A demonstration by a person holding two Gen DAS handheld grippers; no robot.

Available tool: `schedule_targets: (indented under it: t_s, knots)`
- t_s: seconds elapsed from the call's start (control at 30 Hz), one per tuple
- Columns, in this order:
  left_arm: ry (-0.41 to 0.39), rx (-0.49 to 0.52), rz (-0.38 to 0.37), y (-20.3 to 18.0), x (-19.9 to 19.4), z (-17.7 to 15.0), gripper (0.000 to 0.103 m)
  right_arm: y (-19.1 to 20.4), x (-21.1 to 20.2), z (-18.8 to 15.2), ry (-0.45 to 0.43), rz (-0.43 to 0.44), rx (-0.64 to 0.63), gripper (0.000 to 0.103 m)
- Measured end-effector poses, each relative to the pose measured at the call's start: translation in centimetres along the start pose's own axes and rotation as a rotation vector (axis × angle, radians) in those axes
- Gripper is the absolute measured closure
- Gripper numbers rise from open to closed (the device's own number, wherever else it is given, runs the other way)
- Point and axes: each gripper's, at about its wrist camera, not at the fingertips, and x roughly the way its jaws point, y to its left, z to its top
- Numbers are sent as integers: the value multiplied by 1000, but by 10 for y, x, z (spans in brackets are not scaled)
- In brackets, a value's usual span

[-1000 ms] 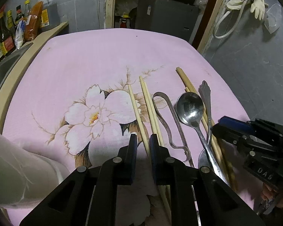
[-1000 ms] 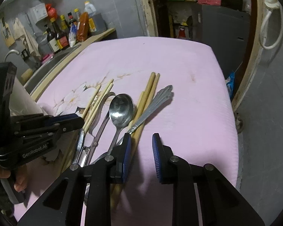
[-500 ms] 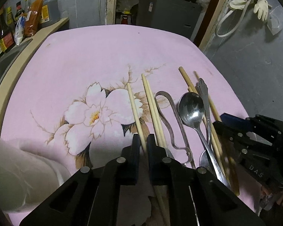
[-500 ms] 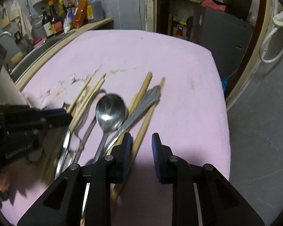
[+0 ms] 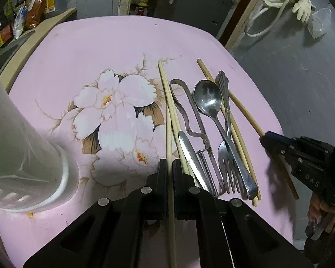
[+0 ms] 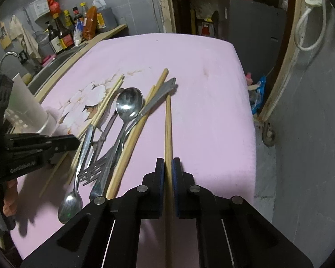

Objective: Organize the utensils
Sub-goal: 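Close the left tool on a wooden chopstick while the right tool grasps another chopstick, then lift the left tool's chopstick toward the white holder while the right tool carries its chopstick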

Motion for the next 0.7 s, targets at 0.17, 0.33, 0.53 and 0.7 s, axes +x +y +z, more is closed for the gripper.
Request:
schedule_targets:
  t_s: [0.17, 0.33, 0.53, 0.7]
  knots:
    - [30, 24, 23, -4, 2, 5, 100, 5, 16, 18, 34, -19, -1, 90]
    - [25, 47, 14, -9, 0, -1, 100, 5, 17, 17, 35, -26, -2, 98]
    - [29, 16, -30, -6, -14, -15, 101, -21, -13, -13, -17, 120, 186, 98]
    - [8, -6, -63, -3, -38, -36, 101, -24, -43, -41, -117, 220, 287, 98]
